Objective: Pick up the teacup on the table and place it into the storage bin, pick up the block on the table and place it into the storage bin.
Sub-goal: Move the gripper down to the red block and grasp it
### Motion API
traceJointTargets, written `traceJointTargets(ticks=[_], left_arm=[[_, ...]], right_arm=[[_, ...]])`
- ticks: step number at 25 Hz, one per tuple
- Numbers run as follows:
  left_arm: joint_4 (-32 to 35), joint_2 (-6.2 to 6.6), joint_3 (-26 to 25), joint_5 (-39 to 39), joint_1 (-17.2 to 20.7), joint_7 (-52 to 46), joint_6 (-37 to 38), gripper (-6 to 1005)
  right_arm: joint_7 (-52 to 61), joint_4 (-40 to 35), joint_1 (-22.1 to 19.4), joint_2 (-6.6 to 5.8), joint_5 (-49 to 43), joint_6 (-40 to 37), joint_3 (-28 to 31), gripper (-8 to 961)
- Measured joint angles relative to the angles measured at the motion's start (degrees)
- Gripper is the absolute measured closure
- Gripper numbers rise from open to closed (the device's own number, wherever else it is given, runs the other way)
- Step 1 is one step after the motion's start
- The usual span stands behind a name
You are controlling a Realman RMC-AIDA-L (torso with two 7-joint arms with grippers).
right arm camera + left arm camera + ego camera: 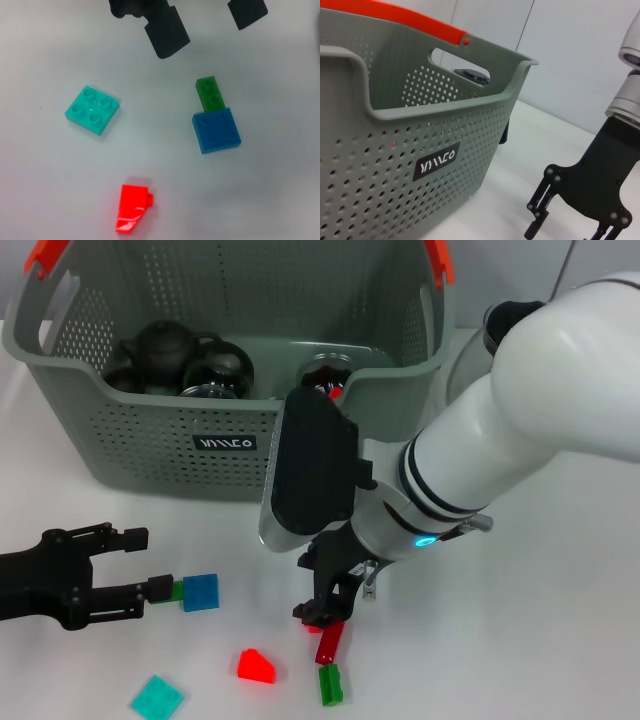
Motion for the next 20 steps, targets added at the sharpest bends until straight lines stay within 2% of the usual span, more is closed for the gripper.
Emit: traceJointTargets(ticks=[10, 20], left_arm=[[0.00, -0.09, 0.00, -0.07, 0.00, 0.00, 0.05, 200], [-0.01, -0.08, 0.00, -0.08, 0.00, 0.00, -0.11, 200]], right_arm=[[-0.03, 2.09, -0.29, 0.09, 1.46, 3.30, -3.03, 364], [-0.43, 2.76, -0.33, 0.25, 1.46, 3.62, -3.47, 364]])
